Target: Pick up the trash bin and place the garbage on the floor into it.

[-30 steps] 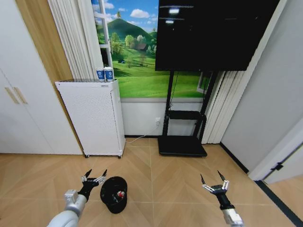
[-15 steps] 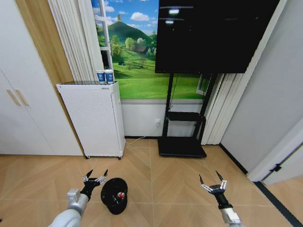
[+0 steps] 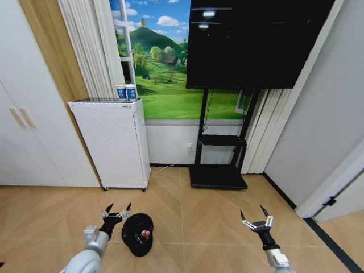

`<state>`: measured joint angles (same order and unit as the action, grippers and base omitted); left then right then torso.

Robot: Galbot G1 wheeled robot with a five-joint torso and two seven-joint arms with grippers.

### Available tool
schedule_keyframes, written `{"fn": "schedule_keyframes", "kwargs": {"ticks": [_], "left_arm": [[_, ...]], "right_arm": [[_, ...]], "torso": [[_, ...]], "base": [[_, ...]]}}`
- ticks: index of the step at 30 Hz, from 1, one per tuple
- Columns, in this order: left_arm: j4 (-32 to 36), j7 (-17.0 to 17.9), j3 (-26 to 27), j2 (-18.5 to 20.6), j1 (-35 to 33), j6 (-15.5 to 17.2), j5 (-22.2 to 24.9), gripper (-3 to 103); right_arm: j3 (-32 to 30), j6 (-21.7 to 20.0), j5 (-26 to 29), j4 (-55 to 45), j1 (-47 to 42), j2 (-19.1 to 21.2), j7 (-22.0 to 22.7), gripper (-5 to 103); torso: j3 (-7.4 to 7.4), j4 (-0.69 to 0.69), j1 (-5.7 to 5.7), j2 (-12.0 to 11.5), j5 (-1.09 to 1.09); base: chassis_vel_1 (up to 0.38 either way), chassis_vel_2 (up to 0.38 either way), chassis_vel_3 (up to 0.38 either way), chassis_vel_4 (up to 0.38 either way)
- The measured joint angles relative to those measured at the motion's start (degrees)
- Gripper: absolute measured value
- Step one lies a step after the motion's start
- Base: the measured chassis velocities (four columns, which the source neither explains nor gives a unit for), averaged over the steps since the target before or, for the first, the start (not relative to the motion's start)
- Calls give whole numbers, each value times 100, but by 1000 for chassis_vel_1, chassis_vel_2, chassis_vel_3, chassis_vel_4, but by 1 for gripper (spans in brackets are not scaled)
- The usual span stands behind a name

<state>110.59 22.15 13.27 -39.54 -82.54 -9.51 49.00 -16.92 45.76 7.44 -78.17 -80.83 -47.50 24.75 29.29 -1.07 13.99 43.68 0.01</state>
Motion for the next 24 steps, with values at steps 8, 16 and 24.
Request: {"fn": "schedule_keyframes", "kwargs": {"ticks": [8,16,24], "left_arm": [[11,2,26,-27,-54,-19,-35,100],[13,2,64,-43,-113,-47,-101,100],[-19,0,24,-55,-91,-64,-136,100]], "right_arm": [[-15,0,-32,-45,-39,-40,2,100],[-106,0,-60,-99,-134,-77,19,100],[-131,0,-44,-107,-160,-104,27,100]], "torso": [[-7,-3,-7,-12,1],[-15,0,-12,-27,1],[-22,-1,-20,-34,-2]], "base": [[205,-210,-214,212],[298,-286,-289,298],[369,-357,-353,349]]}}
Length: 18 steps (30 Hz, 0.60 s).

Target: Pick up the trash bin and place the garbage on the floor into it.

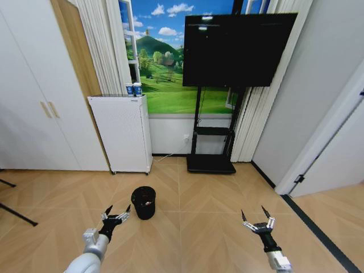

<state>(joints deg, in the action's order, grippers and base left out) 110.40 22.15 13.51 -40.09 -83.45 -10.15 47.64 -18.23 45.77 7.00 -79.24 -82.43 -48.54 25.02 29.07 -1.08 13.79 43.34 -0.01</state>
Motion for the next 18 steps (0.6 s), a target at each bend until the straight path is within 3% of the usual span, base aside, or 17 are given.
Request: {"fn": "schedule_keyframes", "kwargs": {"ticks": [2,5,8,9,11,15,18], "left_arm": [[-6,-2,-12,-2,0,0,1,100],[-17,-3,-31,-1,11,0,0,100],[-28,-3,-48,-3,23,-3,0,100],[-28,-5,-52,-8,21,-6,-4,100],[-34,-8,-58,-17,10,-14,-24,100],[-60,-15,-81,-60,-17,-33,-74,100],[-61,-20,-86,-69,-23,-48,-95,100]], "right_arm": [[4,0,4,0,1,-5,1,100],[29,0,0,-1,3,-18,1,100],[41,0,-2,-1,7,-19,2,100],[49,0,-3,-1,2,-18,-4,100],[55,0,-15,7,2,-18,-9,100],[58,0,-37,32,17,-29,-9,100],[62,0,-42,41,9,-53,0,100]], "torso": [[1,1,1,-1,7],[-1,-2,-1,-3,-7],[0,1,-1,-4,11],[-1,1,-1,-6,-2],[-2,0,-2,-6,-5],[-3,1,-3,-8,7],[-3,-3,-2,-10,-5]], "base": [[383,-356,-367,364],[341,-340,-315,331],[289,-307,-289,304],[293,-257,-247,285],[240,-215,-190,217],[64,-83,-94,135],[-41,-31,38,43]]}}
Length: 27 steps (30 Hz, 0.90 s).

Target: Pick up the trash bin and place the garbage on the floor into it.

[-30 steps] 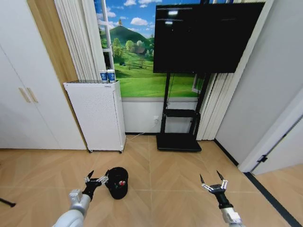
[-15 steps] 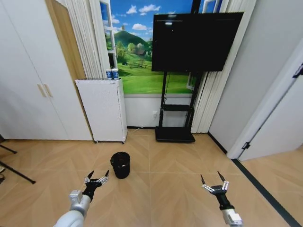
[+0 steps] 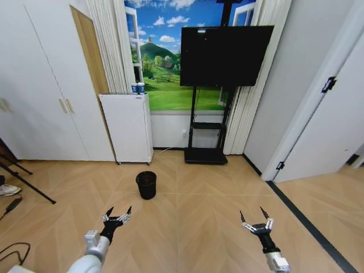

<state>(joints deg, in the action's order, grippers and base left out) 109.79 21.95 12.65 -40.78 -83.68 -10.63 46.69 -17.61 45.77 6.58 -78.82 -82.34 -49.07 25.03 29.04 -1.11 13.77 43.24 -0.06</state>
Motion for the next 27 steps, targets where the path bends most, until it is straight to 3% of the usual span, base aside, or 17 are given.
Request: {"fn": "schedule_keyframes", "kwargs": {"ticks": [2,5,14,24,27], "left_arm": [[-5,-2,3,0,-11,-6,-6,100],[-7,-7,24,6,-21,-18,-11,100],[-9,-10,39,15,-44,-32,-11,100],[-21,-15,37,0,-69,-50,-46,100],[-21,-15,37,-6,-72,-51,-56,100]], "right_arm": [[-1,0,-22,1,-14,-1,-9,100],[0,0,-9,3,-27,1,-18,100],[-8,3,-4,-17,-40,-47,6,100],[-62,7,-77,-62,-76,-90,141,100],[-67,7,-172,-91,-103,-111,193,100]], "torso": [[1,1,4,-3,11],[1,4,4,-4,2],[-1,4,1,-4,8],[-2,2,0,-4,10],[-3,0,-3,-4,2]], "base": [[-87,-14,79,-15],[-66,13,75,-38],[-11,-26,11,28],[-44,-257,51,243],[-35,-333,31,241]]}}
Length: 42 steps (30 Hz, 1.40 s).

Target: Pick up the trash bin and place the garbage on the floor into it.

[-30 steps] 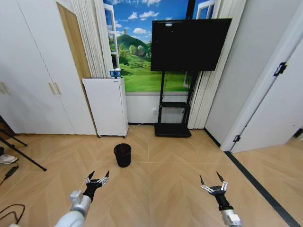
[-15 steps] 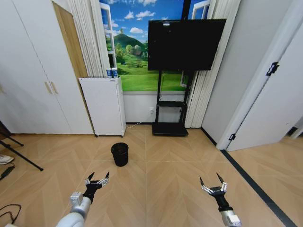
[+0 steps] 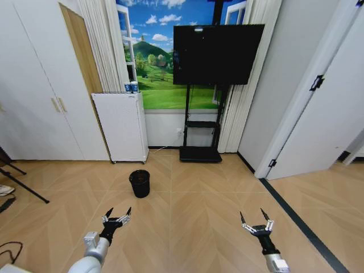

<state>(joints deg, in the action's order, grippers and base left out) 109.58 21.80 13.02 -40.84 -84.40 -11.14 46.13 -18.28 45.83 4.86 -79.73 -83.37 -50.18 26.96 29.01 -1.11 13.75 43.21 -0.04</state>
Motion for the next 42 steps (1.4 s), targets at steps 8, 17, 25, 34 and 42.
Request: {"fn": "schedule_keyframes", "kwargs": {"ticks": [8,17,25,34,42], "left_arm": [[-1,2,-17,-14,-29,-13,-45,100],[28,5,-48,-71,-66,-19,-120,100],[-18,40,-90,-108,-30,-34,-158,100],[-20,247,-74,65,411,84,-87,100],[74,418,-95,343,1039,250,301,100]], "right_arm": [[-143,1,-346,-14,-81,-134,136,100],[-221,3,-685,-16,-135,-230,371,100],[-265,4,-700,-37,-213,-309,469,100],[-330,-161,-225,-208,4,-37,741,100],[-183,-570,688,-540,345,720,804,100]], "torso": [[0,4,0,0,4],[1,1,4,-3,3],[-2,4,-2,0,7],[2,2,4,-3,3],[0,3,2,-3,4]], "base": [[7,-61,9,46],[120,39,-129,-22],[239,12,-243,-5],[-28,7,25,-6],[-7,-1,10,0]]}}
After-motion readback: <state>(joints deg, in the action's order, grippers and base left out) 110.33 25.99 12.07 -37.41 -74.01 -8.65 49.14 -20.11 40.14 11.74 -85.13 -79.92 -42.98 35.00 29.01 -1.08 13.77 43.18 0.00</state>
